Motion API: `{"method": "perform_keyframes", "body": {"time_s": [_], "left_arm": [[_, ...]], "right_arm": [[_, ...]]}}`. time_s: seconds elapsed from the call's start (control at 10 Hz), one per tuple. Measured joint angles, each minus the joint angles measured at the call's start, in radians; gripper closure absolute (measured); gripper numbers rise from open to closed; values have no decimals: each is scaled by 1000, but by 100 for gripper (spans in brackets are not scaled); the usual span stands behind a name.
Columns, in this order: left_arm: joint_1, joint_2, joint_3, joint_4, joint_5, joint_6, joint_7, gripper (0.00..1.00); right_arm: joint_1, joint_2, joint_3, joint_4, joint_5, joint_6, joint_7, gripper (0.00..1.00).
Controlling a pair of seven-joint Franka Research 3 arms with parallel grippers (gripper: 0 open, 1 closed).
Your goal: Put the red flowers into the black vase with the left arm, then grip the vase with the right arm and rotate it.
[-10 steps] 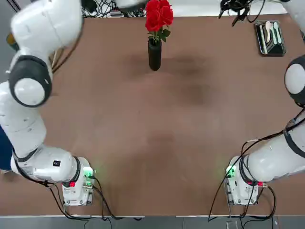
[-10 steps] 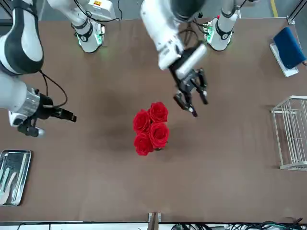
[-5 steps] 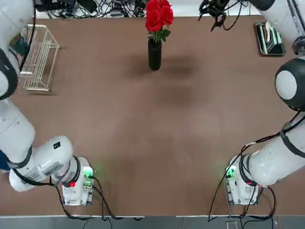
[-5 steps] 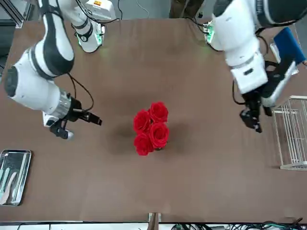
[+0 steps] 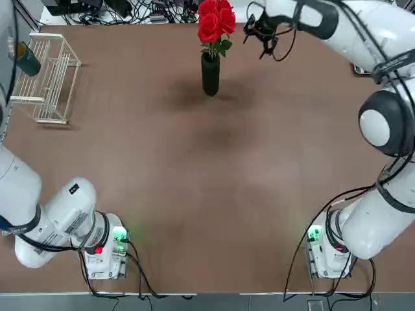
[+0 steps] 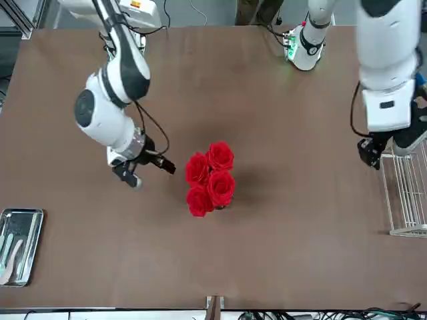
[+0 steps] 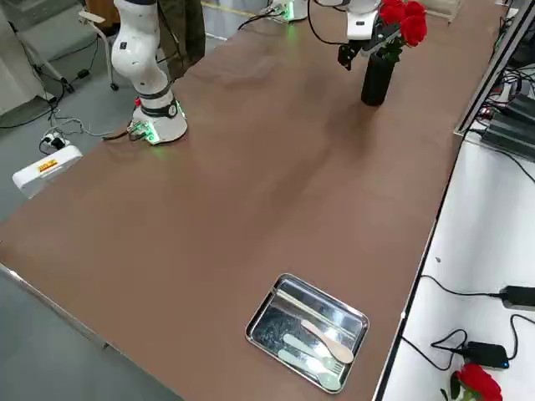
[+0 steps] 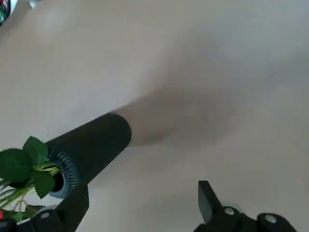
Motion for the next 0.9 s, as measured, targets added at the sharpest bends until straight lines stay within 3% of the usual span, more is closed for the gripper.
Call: {"method": "perform_keyframes", "body": {"time_s": [0.2, 0.4, 0.6, 0.8, 0.9], "left_arm": [[50, -9, -9, 1, -121, -20, 87, 26], [25, -73, 115, -1, -339, 48, 172, 24], [-113, -250, 433, 4, -648, 113, 359, 21], [-354, -369, 784, 5, -815, 114, 545, 16], [-472, -391, 943, 4, -870, 114, 607, 2]], "right_arm": [[52, 43, 0, 0, 0, 64, 41, 0], [68, 65, 0, 0, 0, 95, 43, 0], [78, 74, 13, 0, 0, 122, 43, 0], [83, 80, 31, 1, 18, 152, 50, 0], [85, 84, 40, 2, 28, 170, 51, 0]]}}
